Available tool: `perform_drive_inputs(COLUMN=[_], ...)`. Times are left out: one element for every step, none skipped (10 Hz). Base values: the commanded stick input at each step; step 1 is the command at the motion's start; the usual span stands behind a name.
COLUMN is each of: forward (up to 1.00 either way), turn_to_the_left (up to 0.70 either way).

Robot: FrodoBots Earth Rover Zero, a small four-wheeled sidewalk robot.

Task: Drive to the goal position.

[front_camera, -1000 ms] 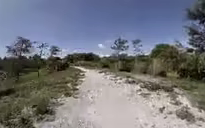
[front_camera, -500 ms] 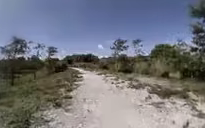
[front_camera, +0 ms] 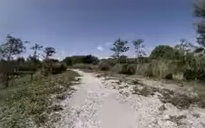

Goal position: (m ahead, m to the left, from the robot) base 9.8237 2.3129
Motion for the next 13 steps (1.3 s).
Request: perform_drive_inputs(forward=[0.7,0.7,0.7,0.7,0.7,0.7,0.7,0.7,0.7,0.7,0.7,0.7,0.7], turn_to_the_left=[0.35,0.35,0.18,0.0,0.0,0.0,0.0,0.0,0.0,0.0,0.0,0.0,0.0])
